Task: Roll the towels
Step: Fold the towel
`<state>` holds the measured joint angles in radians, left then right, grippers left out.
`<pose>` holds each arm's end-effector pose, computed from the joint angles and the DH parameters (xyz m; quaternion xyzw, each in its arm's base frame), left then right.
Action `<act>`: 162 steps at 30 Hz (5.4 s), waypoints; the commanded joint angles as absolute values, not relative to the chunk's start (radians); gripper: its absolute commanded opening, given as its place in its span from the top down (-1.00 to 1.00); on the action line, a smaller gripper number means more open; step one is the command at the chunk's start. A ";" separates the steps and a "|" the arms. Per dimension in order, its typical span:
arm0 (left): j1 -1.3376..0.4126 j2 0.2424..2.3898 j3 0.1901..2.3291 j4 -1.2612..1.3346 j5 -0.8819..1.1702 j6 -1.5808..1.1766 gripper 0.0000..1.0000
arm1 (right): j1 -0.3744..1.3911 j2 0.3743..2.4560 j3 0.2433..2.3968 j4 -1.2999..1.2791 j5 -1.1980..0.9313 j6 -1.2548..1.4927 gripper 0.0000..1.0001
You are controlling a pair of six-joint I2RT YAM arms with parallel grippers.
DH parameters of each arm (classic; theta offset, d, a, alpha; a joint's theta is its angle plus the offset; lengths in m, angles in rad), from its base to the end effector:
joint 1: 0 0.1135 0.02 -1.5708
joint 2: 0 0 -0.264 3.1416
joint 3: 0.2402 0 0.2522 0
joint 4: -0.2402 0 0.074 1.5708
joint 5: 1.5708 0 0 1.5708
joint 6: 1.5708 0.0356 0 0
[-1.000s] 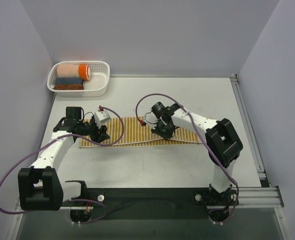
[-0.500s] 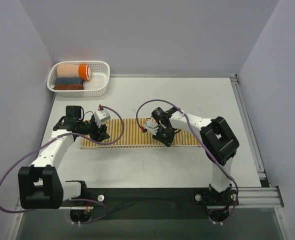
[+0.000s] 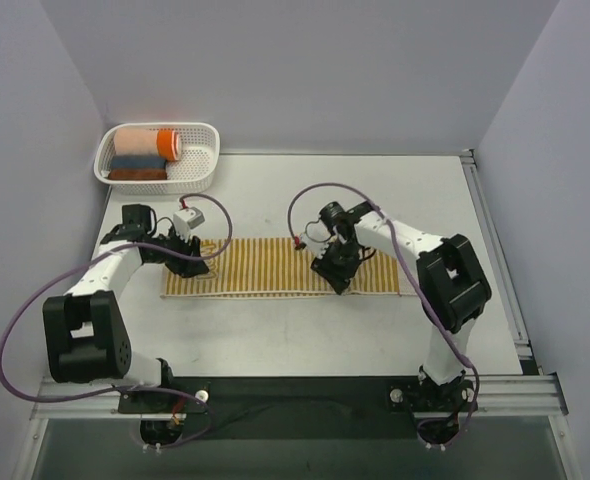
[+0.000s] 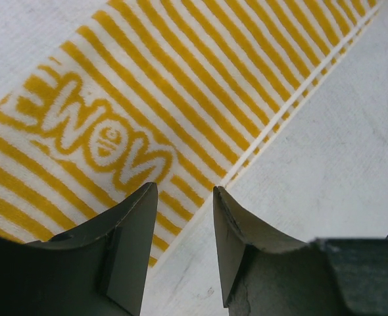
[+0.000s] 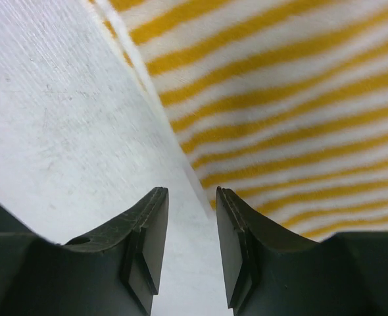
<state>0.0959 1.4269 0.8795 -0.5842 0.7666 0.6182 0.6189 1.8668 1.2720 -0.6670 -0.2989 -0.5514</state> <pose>0.2661 0.0008 0.2083 0.3124 0.8534 -0.2714 0.3169 0.2923 0.2211 0.1755 -0.5588 0.8019 0.1522 0.1471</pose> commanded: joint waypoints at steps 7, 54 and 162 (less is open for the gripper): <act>0.103 1.609 1.048 -0.453 0.580 0.263 0.12 | 0.244 1.831 1.460 -0.838 -0.405 -0.370 0.45; 0.161 1.576 1.101 -0.519 0.615 0.218 -0.57 | -0.146 2.129 1.740 -0.902 -0.310 -0.164 0.06; 0.049 1.736 0.965 -0.460 0.606 0.153 0.49 | 0.518 2.324 2.051 -0.887 -0.690 0.106 1.00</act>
